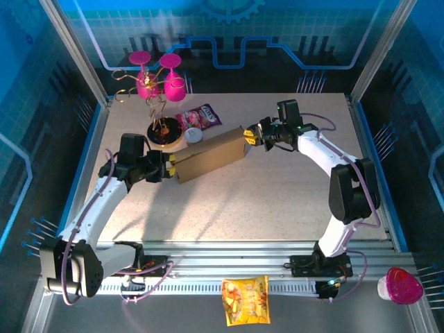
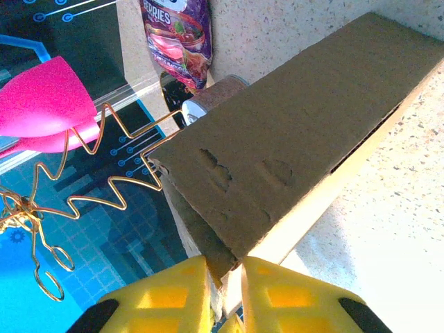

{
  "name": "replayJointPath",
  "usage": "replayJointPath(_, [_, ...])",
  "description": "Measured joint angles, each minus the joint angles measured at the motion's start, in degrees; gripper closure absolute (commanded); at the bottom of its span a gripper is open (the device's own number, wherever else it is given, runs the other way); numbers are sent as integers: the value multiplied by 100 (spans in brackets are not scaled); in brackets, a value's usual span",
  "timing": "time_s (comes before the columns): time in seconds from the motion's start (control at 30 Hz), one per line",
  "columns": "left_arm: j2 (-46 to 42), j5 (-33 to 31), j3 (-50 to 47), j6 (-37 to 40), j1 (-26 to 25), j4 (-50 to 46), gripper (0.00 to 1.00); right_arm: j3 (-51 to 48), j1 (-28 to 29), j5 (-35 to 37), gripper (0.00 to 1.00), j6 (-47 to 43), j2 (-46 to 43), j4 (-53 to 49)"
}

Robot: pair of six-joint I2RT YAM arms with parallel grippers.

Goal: Fold the paper box

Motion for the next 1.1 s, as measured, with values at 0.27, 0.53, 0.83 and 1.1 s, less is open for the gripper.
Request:
replayJointPath(0.27, [-7,22,-83,33,20,122,79,0,0,15,86,-2,0,0])
replayJointPath(0.53, [-7,37,-92,42,37,144,82,-17,-2,15,86,-111,0,-20])
replayJointPath(0.83, [-7,138,-81,380,39,52,69,24,-55,37,71,-688,-61,-411])
replayJointPath(1.1, [-164,168,-70,688,-627,-402,60,26,-369,1178,64,-1963,-1045,-1665])
